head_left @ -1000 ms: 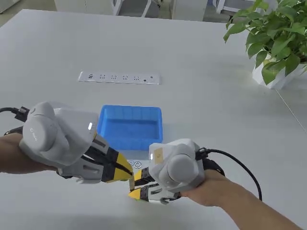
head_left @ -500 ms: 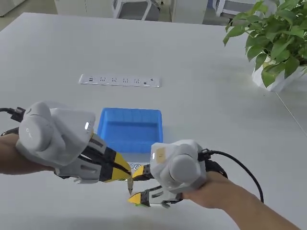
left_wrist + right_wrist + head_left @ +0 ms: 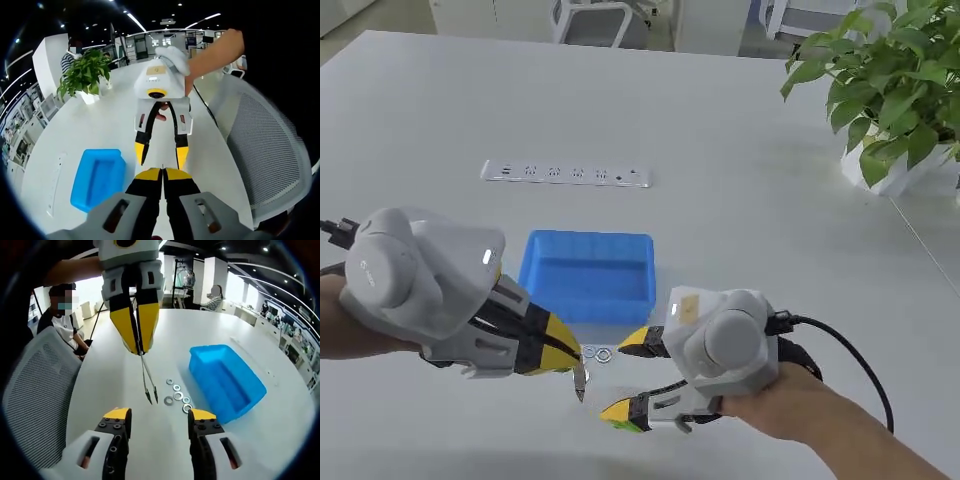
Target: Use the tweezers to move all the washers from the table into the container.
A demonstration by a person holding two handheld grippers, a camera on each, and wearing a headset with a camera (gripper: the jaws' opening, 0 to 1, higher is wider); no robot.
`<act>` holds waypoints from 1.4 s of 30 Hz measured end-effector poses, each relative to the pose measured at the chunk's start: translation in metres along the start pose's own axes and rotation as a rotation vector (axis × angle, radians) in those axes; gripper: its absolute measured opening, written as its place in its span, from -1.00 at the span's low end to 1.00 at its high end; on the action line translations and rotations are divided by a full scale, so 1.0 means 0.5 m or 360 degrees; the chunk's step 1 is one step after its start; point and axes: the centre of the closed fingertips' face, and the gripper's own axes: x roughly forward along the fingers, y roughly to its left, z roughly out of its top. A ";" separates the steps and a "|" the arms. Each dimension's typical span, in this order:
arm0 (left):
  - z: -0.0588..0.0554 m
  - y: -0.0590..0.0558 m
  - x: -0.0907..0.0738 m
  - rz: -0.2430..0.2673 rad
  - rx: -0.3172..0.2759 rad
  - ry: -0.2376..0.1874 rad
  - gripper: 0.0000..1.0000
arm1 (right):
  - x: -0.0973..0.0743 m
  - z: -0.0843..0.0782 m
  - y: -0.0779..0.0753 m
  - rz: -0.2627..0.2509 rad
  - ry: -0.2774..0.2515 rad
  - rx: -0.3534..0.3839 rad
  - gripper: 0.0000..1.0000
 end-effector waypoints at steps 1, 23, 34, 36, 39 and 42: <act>-0.001 0.002 -0.001 0.0001 -0.0002 0.0000 -0.90 | -0.002 -0.002 -0.002 -0.0008 -0.0002 0.0005 0.02; -0.021 0.038 -0.010 0.0020 -0.0013 -0.0019 -0.90 | -0.035 -0.031 -0.023 -0.0144 -0.0040 0.0155 0.32; -0.021 0.040 0.002 -0.0009 -0.0018 -0.0039 -0.90 | -0.031 -0.038 -0.016 -0.0138 -0.0026 0.0160 0.30; -0.021 0.044 0.001 0.0001 -0.0012 -0.0045 -0.90 | -0.030 -0.038 -0.015 -0.0136 -0.0024 0.0159 0.30; -0.021 0.047 0.003 -0.0005 -0.0033 -0.0057 -0.90 | -0.029 -0.036 -0.014 -0.0129 -0.0026 0.0154 0.27; -0.022 0.048 0.002 -0.0012 -0.0038 -0.0061 -0.90 | -0.027 -0.033 -0.013 -0.0123 -0.0032 0.0141 0.27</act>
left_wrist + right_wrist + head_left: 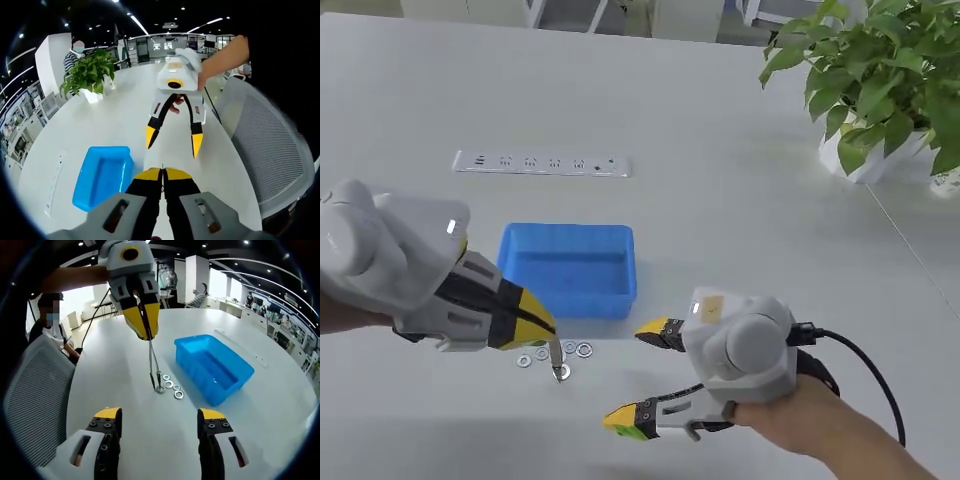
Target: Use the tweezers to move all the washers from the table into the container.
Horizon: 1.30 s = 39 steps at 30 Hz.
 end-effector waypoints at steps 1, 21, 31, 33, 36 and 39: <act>0.000 0.000 -0.001 -0.0002 -0.0002 0.0000 -0.90 | 0.001 0.002 0.000 0.0003 -0.0002 -0.0014 0.26; 0.004 0.001 0.002 -0.0063 -0.0019 0.0006 -0.91 | 0.061 0.045 0.020 0.0182 -0.0016 -0.0228 -0.33; 0.004 0.000 0.002 -0.0085 -0.0034 0.0008 -0.91 | 0.097 0.067 0.023 0.0232 -0.0043 -0.0247 -0.50; 0.005 0.000 0.002 -0.0086 -0.0035 0.0007 -0.91 | 0.102 0.069 0.023 0.0241 -0.0043 -0.0258 -0.54; 0.006 0.000 0.003 -0.0090 -0.0037 0.0007 -0.91 | 0.110 0.072 0.027 0.0254 -0.0041 -0.0282 -0.60; 0.005 0.000 0.003 -0.0093 -0.0037 0.0009 -0.91 | 0.114 0.072 0.023 0.0244 -0.0031 -0.0278 -0.65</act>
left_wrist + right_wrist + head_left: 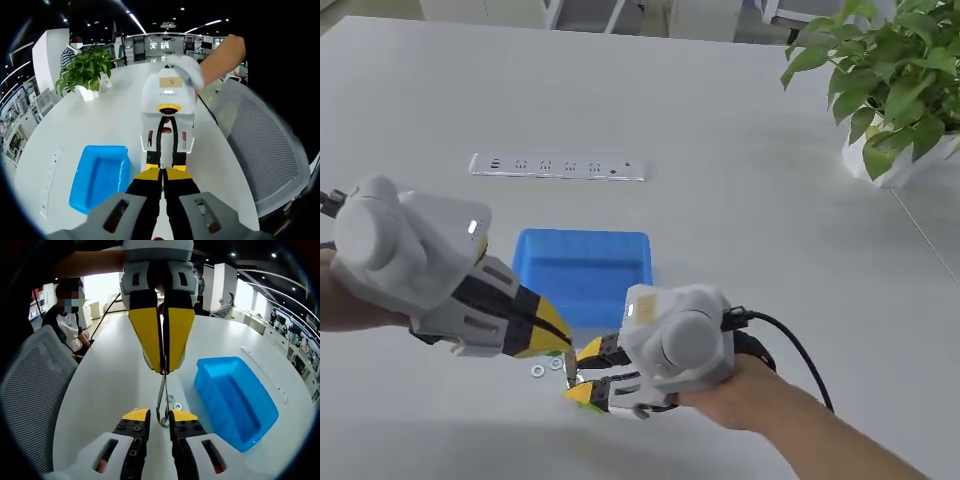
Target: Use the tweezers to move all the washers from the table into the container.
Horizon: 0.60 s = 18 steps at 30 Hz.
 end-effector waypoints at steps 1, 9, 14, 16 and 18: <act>0.000 0.000 0.000 -0.0002 -0.0001 0.0002 -0.91 | 0.000 0.000 -0.001 -0.0007 0.0002 0.0000 -0.69; -0.002 0.000 -0.002 -0.0003 -0.0008 0.0004 -0.91 | 0.000 -0.001 -0.005 -0.0016 0.0004 0.0030 -0.77; -0.001 -0.001 -0.001 -0.0004 -0.0006 0.0004 -0.91 | 0.000 -0.002 -0.004 -0.0019 -0.0003 0.0044 -0.80; -0.001 -0.001 -0.001 -0.0006 -0.0006 0.0003 -0.91 | -0.001 -0.001 -0.004 -0.0019 -0.0003 0.0041 -0.81; -0.001 -0.001 -0.001 -0.0006 -0.0007 0.0004 -0.91 | 0.000 -0.001 -0.004 -0.0021 -0.0004 0.0040 -0.81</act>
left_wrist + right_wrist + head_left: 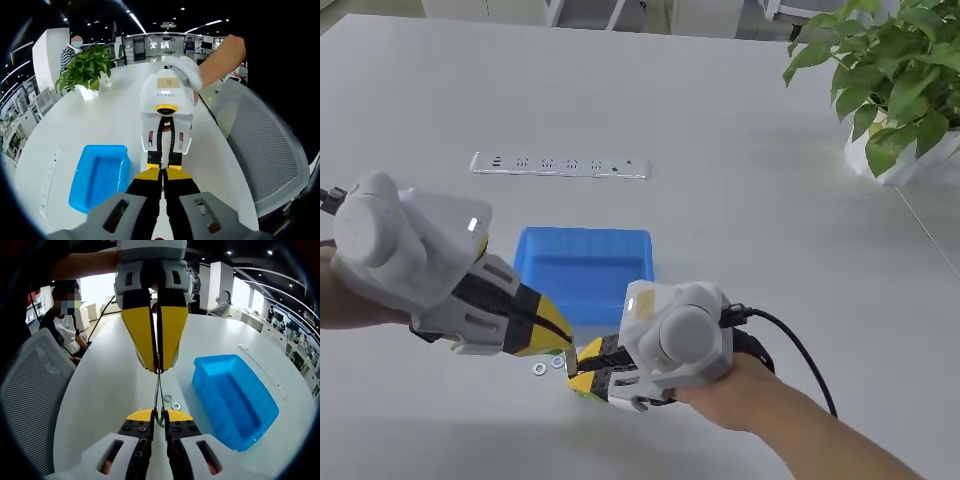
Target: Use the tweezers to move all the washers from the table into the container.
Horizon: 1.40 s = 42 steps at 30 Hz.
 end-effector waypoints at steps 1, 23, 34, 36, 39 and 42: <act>0.000 0.000 0.000 -0.0001 -0.0001 0.0001 -0.91 | 0.000 0.000 0.000 -0.0001 -0.0001 0.0002 -0.80; -0.002 -0.002 0.002 -0.0004 0.0000 0.0005 -0.91 | 0.014 -0.009 0.002 0.0002 0.0049 -0.0029 -0.82; -0.002 0.000 0.003 0.0002 0.0006 0.0006 -0.90 | 0.014 -0.009 0.001 0.0004 0.0056 -0.0014 -0.84; -0.002 -0.001 0.003 0.0001 0.0006 0.0005 -0.90 | 0.013 -0.009 0.001 0.0003 0.0057 -0.0013 -0.84; -0.001 -0.001 0.003 0.0003 0.0006 0.0008 -0.90 | 0.014 -0.010 0.001 0.0003 0.0056 -0.0009 -0.84; -0.001 -0.001 0.002 0.0005 0.0005 0.0008 -0.90 | 0.013 -0.009 0.003 0.0009 0.0052 -0.0007 -0.84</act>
